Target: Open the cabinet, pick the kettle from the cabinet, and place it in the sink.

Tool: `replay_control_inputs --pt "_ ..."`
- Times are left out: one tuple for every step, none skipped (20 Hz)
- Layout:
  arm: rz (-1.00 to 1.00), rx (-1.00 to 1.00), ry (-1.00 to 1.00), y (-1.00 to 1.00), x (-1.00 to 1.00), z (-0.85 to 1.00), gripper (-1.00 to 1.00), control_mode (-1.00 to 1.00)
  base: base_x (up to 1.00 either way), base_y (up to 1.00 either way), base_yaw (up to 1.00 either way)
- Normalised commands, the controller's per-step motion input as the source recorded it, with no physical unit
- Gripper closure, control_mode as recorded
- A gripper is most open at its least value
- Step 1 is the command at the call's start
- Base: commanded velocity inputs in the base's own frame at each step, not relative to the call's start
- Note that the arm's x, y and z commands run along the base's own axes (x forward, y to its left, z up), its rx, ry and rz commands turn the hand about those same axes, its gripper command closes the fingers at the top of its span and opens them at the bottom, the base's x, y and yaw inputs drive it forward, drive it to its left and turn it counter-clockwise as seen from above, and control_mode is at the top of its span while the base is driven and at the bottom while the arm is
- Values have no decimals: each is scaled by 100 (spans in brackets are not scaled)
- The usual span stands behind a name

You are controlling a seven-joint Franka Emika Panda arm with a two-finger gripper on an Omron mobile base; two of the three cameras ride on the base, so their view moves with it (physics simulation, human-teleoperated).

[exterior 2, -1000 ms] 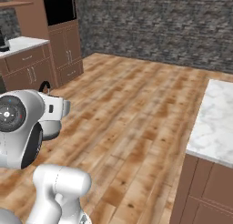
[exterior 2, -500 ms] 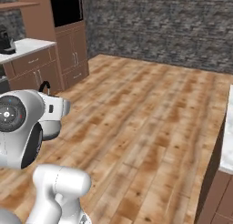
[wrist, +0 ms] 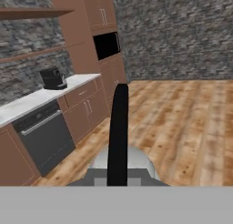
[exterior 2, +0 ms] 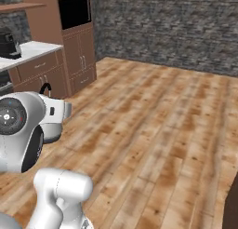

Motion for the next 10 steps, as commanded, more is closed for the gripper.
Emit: replay_control_inputs --pt "0 0 0 0 0 0 100 100 55 44 0" --pt "0 0 0 0 0 0 100 100 55 44 0" --pt "0 0 0 0 0 0 100 100 55 44 0" --pt "0 0 0 0 0 0 100 100 55 44 0" --pt "0 0 0 0 0 0 100 100 55 44 0" --pt "0 0 0 0 0 0 100 100 55 44 0" --pt "0 0 0 0 0 0 100 100 55 44 0" --pt "0 0 0 0 0 0 100 100 55 44 0" --pt "0 0 0 0 0 0 100 100 57 41 0" --pt "0 0 0 0 0 0 100 100 57 41 0"
